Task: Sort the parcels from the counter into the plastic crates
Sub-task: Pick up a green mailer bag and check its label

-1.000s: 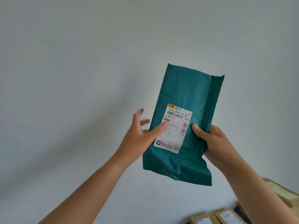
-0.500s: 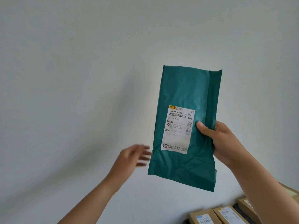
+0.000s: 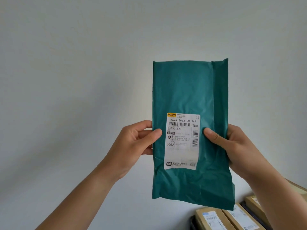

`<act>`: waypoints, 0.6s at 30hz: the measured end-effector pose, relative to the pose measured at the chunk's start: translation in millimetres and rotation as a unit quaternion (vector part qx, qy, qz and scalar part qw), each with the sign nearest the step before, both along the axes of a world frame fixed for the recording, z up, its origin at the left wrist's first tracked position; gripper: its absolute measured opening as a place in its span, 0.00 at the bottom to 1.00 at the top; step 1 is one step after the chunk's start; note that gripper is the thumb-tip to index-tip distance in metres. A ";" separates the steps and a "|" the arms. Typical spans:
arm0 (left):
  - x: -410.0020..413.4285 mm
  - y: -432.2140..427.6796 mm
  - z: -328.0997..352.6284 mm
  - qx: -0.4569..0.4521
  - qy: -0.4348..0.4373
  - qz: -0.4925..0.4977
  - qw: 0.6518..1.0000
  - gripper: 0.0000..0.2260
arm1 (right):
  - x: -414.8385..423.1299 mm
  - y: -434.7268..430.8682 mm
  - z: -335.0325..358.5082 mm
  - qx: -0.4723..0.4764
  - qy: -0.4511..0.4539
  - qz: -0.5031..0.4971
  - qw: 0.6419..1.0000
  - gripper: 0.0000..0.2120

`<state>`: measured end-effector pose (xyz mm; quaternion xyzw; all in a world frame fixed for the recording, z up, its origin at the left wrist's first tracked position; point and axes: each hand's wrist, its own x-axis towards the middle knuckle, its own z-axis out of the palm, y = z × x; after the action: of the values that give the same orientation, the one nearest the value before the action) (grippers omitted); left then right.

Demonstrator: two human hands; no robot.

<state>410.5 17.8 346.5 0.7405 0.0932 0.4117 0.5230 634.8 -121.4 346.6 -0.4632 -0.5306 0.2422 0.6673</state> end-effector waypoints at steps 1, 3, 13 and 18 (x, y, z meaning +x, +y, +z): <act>-3.8 -5.5 1.6 0.004 -0.008 -0.005 1.000 0.12 | -2.7 -5.3 2.0 0.012 -0.008 -0.002 1.000 0.14; -11.6 -15.0 5.7 0.012 -0.023 -0.012 1.000 0.13 | -7.8 -14.8 5.1 0.038 -0.031 -0.010 0.999 0.12; -31.2 -20.6 6.4 0.033 -0.036 -0.008 0.999 0.13 | -20.1 -17.3 3.4 0.065 -0.109 -0.034 0.991 0.13; -40.7 -11.3 2.6 0.037 -0.022 -0.014 0.999 0.12 | -28.8 -11.9 2.2 0.071 -0.130 -0.045 0.988 0.11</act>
<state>369.8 6.5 349.1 0.7513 0.0556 0.4239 0.5028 605.9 -133.4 348.8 -0.4655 -0.6071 0.1110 0.6343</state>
